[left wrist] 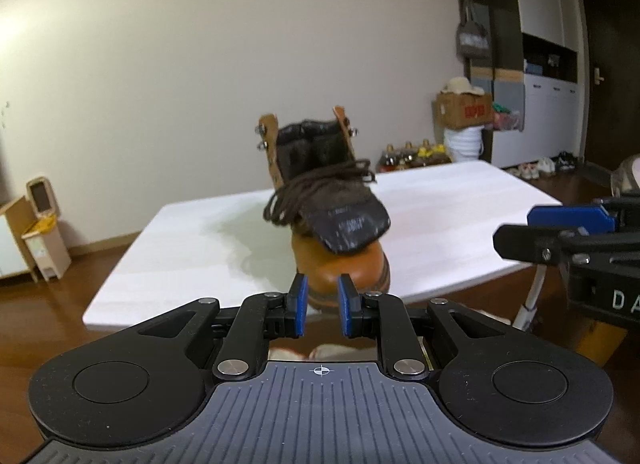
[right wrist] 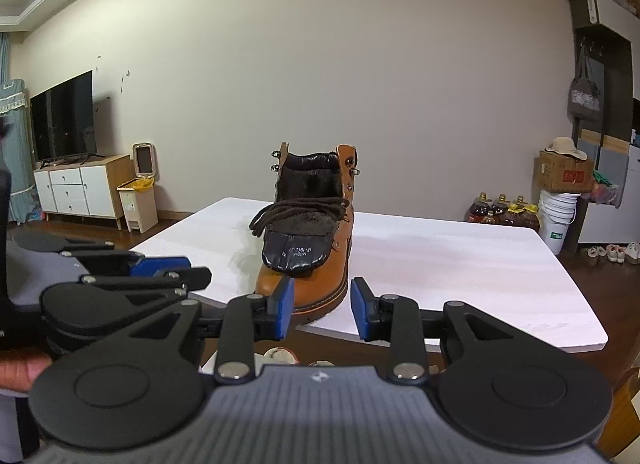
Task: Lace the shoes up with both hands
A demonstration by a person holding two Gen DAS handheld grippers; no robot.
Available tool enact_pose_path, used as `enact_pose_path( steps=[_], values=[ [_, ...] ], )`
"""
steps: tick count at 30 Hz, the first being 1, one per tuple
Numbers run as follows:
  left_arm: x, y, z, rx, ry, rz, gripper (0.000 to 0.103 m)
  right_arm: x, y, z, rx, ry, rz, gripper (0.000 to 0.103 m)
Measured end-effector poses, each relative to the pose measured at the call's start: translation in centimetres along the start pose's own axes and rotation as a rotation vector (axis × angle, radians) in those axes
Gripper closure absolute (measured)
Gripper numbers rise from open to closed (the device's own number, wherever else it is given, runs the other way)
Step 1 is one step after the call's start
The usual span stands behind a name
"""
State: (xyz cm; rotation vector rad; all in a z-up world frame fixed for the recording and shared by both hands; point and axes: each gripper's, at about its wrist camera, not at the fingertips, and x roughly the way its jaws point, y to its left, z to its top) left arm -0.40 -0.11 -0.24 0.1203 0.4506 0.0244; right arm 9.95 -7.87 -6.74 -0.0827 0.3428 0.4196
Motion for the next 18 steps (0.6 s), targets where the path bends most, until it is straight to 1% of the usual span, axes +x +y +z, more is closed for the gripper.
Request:
enact_pose_path(
  steps=[6, 8, 9, 11, 18],
  values=[
    [-0.8, -0.4, -1.1, 0.002, -0.027, -0.007, 0.085, -0.3, 0.4, -0.3, -0.008, 0.003, -0.007, 0.069],
    [0.7, 0.0, -0.4, -0.013, 0.022, -0.018, 0.085, -0.4, 0.5, -0.4, -0.010, 0.004, -0.009, 0.069],
    [0.4, 0.0, -0.4, -0.018, 0.022, -0.013, 0.085, -0.4, 0.6, -0.4, -0.012, 0.004, -0.011, 0.069],
    [1.0, 0.1, -0.7, -0.023, 0.045, -0.016, 0.085, 0.4, 0.7, -0.4, -0.016, 0.020, -0.009, 0.069],
    [1.0, 0.3, -0.8, -0.026, 0.036, -0.012, 0.085, 0.5, 0.5, -0.4, -0.004, 0.020, -0.003, 0.069]
  ],
)
